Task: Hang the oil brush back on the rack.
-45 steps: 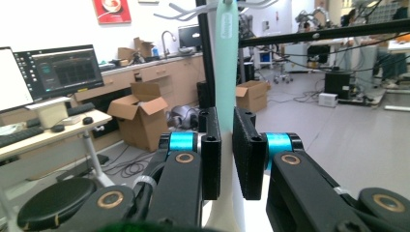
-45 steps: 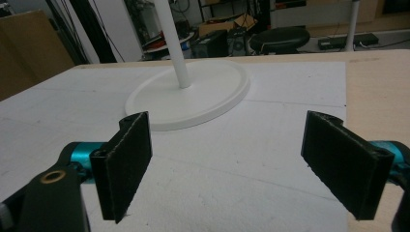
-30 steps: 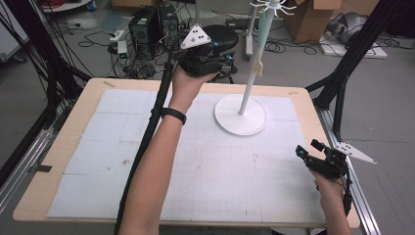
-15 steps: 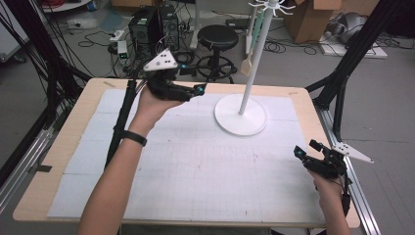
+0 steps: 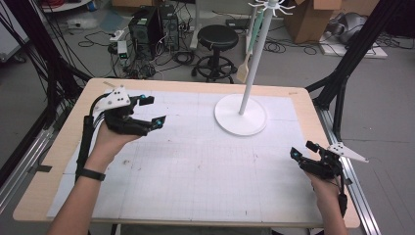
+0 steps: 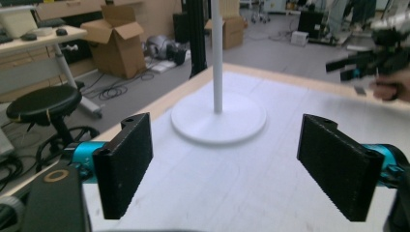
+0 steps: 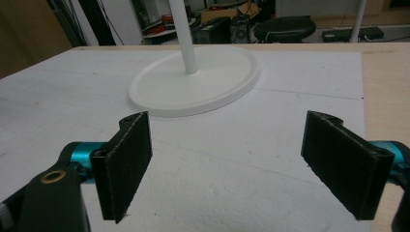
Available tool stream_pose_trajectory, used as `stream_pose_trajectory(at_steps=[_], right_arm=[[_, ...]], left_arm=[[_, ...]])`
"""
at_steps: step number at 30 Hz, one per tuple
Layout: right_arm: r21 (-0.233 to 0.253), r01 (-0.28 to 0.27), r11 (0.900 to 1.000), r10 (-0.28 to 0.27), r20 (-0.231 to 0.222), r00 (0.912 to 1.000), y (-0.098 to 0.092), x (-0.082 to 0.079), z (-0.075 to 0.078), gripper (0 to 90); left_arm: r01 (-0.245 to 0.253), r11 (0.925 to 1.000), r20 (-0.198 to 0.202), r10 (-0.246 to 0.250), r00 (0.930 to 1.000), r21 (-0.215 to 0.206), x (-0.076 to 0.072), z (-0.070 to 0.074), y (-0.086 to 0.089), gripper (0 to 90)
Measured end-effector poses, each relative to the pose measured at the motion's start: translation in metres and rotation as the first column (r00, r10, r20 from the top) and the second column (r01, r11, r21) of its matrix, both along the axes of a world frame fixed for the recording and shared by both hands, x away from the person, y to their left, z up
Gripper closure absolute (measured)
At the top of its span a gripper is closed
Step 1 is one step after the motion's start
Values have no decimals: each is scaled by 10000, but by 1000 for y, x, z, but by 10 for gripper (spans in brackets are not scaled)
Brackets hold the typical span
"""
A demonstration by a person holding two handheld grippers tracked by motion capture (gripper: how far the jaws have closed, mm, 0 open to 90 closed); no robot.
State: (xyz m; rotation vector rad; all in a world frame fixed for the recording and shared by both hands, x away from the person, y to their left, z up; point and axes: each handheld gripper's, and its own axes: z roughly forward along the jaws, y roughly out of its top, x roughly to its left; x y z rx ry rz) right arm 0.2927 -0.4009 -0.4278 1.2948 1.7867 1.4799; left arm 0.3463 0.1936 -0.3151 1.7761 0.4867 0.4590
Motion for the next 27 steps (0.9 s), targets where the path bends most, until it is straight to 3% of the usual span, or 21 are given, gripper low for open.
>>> stream_pose_trajectory(at_steps=[6, 14, 19, 22, 27], right_arm=[[-104, -25, 9999, 25, -7, 10000, 3, 1, -1, 174], [-139, -63, 9999, 62, -86, 9999, 5, 2, -2, 174], [-115, -61, 9999, 60, -85, 9999, 5, 3, -2, 174], [-115, -47, 9999, 46, -139, 9999, 6, 3, -2, 174], [-156, -80, 9998, 79, -73, 9999, 6, 2, -1, 174]], left_arm=[[4, 9998, 17, -4, 10000, -208, -20, -23, 23, 186], [20, 9983, -119, -27, 9999, -582, -34, -50, 41, 175], [-72, 9995, -405, 60, 9992, -292, -35, -65, 43, 175], [-22, 9991, -485, 1, 9988, -434, -35, -69, 45, 174], [-380, 9987, -598, 359, 9976, -349, -30, -73, 48, 167]])
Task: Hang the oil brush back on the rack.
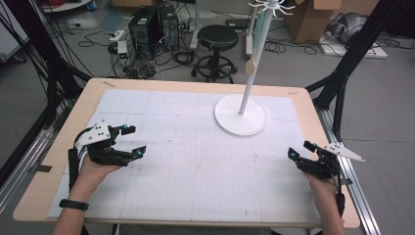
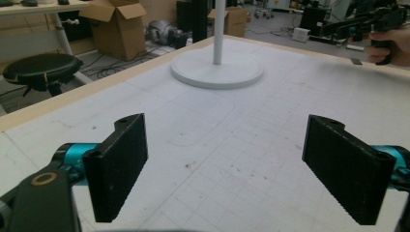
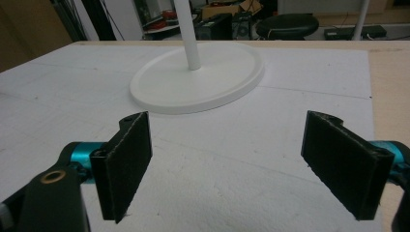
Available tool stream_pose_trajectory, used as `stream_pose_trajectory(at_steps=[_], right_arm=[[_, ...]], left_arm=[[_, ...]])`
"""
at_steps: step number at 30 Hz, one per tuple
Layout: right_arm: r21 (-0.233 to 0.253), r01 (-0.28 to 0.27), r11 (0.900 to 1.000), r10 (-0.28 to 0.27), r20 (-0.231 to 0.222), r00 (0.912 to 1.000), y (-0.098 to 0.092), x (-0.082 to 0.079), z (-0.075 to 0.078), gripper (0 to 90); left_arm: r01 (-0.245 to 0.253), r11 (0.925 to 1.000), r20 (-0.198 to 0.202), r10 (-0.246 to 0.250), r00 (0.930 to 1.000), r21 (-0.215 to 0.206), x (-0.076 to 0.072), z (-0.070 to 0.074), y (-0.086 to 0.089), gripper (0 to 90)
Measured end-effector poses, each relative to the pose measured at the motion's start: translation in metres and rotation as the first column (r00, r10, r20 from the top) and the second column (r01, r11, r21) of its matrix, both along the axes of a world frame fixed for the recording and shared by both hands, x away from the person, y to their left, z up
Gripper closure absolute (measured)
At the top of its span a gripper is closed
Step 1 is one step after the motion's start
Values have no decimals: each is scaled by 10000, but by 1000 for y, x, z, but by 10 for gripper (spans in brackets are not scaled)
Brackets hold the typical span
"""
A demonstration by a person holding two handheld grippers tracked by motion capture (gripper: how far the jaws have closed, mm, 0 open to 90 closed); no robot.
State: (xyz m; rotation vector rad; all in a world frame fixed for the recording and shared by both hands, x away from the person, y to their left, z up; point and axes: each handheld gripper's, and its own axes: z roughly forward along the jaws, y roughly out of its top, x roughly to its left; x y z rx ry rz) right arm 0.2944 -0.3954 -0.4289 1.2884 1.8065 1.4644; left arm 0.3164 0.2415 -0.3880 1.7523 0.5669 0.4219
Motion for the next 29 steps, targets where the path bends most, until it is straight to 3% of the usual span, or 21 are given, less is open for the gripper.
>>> stream_pose_trajectory(at_steps=[4, 29], right_arm=[[-78, -44, 10000, 45, 21, 10000, 2, -2, 0, 174], [-92, -12, 10000, 12, -11, 10000, 0, -2, -1, 174]], left_arm=[[-119, 9999, -207, 119, 9997, -11, 3, -2, 3, 166], [-319, 9994, -192, 317, 9993, -99, 2, -1, 6, 168]])
